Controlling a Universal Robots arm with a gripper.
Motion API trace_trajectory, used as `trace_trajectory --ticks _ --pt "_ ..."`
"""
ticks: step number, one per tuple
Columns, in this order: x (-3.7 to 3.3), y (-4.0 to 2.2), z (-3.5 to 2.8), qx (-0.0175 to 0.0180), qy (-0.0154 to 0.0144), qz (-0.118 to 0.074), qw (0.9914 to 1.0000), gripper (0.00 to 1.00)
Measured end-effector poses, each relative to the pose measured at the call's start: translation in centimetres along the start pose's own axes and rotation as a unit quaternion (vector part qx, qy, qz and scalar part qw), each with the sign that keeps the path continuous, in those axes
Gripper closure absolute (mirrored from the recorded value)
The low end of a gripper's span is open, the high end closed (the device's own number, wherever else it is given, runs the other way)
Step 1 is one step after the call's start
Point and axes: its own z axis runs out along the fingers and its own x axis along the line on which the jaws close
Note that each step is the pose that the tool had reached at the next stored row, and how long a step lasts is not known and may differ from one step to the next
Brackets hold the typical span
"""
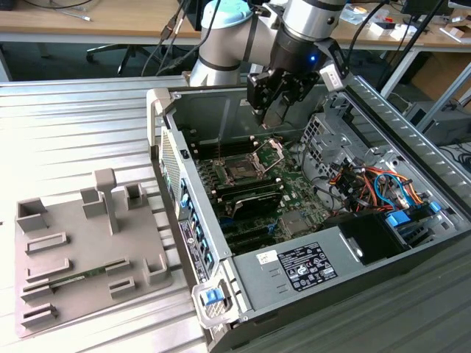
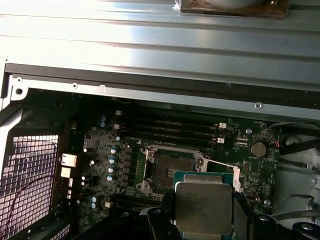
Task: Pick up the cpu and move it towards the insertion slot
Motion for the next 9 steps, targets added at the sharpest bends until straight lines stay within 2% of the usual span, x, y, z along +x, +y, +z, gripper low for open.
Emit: trace_trajectory --ticks 9 --pt "0.00 -0.02 0.37 0.0000 0.0000 0.000 1.00000 0.45"
